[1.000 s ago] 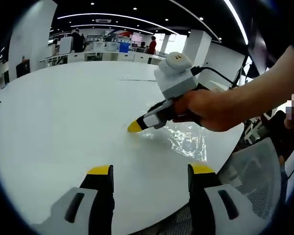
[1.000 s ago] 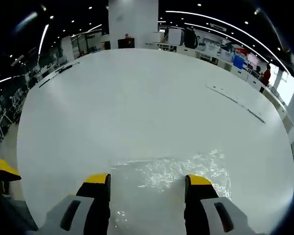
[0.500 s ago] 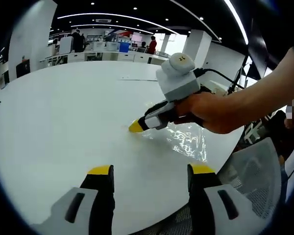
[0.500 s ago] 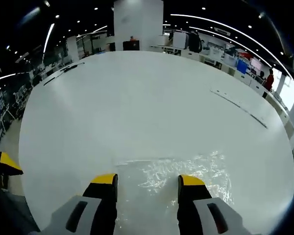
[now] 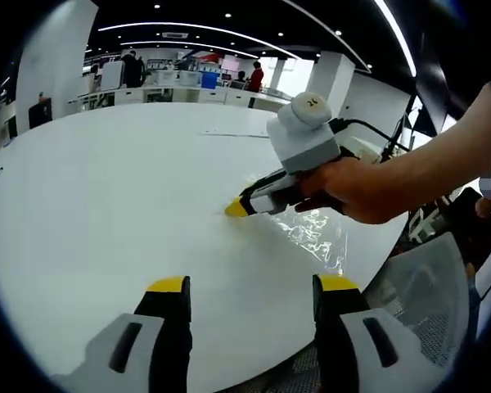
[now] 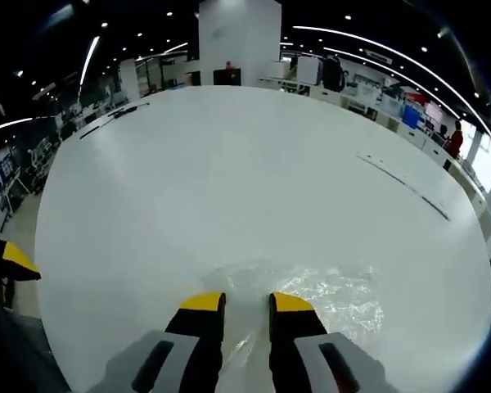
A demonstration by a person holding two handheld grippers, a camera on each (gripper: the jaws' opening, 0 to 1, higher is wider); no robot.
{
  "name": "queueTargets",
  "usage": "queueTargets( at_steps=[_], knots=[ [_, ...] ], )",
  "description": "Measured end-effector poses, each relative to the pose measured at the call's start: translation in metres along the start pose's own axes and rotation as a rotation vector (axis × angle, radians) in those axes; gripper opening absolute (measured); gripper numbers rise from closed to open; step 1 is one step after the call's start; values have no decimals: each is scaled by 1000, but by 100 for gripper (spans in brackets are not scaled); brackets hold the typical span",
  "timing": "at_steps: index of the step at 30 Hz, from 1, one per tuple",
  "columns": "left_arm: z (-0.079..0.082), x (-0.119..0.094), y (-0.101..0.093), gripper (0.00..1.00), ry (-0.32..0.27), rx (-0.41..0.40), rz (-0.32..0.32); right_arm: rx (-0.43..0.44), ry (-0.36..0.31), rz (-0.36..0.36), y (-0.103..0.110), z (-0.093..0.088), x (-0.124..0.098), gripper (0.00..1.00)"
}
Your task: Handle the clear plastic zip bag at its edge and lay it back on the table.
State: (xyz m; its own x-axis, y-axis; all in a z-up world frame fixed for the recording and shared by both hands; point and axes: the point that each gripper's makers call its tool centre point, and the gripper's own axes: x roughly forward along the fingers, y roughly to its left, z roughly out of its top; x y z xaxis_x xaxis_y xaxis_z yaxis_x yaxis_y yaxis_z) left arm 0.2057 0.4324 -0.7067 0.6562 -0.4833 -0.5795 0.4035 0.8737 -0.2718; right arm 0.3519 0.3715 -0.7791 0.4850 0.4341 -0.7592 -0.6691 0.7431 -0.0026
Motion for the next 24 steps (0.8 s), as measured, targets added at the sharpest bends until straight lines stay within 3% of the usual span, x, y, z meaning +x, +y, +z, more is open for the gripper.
queueTargets(
  at_steps=[7,10,16,24],
  knots=[
    [1,-1,0,59,-2,-6,3,-22,9,17,-2,1,-2,13],
    [1,0,0,59,-1,-3,4,-26,9,46,0,0,-4,5],
    [1,0,-1,58,-2,2,5,-165,11,85,-1,-5,-11,0],
    [-1,2,-1,57,7,25,3,-267,-6,112,-3,-1,-24,0]
  ],
)
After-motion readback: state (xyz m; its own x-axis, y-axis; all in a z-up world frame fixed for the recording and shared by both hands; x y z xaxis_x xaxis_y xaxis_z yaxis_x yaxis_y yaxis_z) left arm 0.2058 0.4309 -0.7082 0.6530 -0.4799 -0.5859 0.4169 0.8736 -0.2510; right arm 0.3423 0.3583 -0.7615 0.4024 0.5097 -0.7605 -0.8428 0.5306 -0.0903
